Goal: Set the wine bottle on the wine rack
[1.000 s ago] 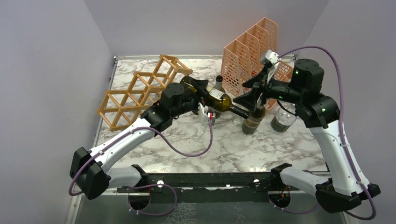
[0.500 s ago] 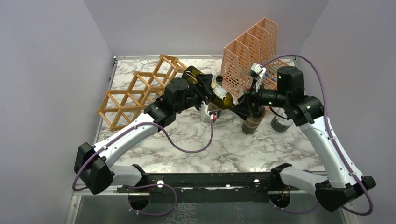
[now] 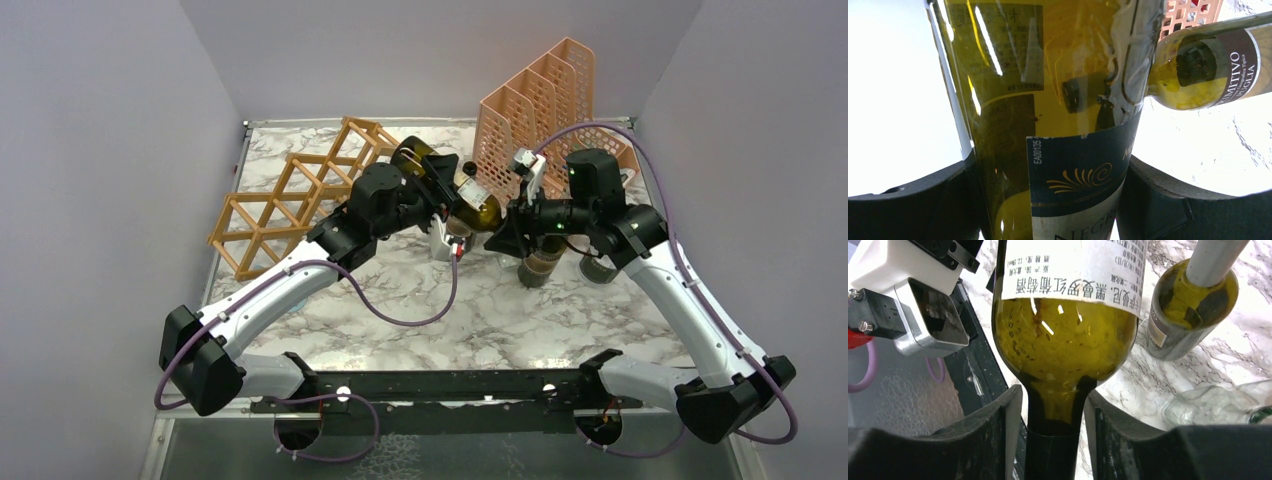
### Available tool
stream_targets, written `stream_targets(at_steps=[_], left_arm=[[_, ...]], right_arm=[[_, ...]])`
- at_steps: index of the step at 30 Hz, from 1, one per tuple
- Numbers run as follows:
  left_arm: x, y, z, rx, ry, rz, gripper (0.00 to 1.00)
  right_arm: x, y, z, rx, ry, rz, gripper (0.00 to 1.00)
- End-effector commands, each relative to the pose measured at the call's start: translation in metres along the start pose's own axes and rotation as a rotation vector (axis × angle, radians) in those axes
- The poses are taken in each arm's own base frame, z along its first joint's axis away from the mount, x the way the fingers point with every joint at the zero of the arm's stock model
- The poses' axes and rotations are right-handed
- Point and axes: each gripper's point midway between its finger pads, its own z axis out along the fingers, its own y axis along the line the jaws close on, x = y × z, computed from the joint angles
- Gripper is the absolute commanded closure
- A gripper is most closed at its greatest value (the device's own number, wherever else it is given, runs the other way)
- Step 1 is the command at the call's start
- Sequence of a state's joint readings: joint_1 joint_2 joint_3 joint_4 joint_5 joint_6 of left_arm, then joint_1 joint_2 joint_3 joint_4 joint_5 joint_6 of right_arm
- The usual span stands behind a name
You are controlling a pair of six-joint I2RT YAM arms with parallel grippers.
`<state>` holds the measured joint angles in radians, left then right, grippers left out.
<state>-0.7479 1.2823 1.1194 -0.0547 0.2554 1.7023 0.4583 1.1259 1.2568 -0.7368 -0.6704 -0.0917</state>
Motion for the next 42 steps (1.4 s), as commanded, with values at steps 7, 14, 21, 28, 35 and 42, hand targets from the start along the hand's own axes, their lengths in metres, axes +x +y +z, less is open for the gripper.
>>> stream_targets(at_steps=[7, 14, 21, 28, 35, 42], left_arm=[[-0.010, 0.055, -0.016, -0.159, -0.037, 0.029, 1.00], [-0.012, 0.055, -0.019, -0.184, -0.039, -0.007, 0.72], [-0.016, 0.056, -0.034, -0.292, -0.053, -0.157, 0.01], [-0.035, 0.052, -0.064, -0.318, -0.145, -0.441, 0.01], [-0.057, 0.058, -0.108, -0.374, -0.259, -0.824, 0.01], [0.021, 0.077, -0.189, -0.939, 0.020, -1.668, 0.01]], right_arm=[[-0.015, -0.007, 0.016, 0.043, -0.053, 0.016, 0.75], [-0.031, -0.014, 0.012, 0.119, -0.112, 0.007, 0.99], [-0.059, -0.008, 0.000, 0.136, -0.219, -0.025, 0.99], [-0.068, -0.005, 0.002, 0.112, -0.259, -0.033, 0.99], [-0.078, 0.002, 0.006, 0.084, -0.302, -0.005, 0.99], [-0.066, 0.015, 0.028, 0.071, -0.273, 0.026, 0.99]])
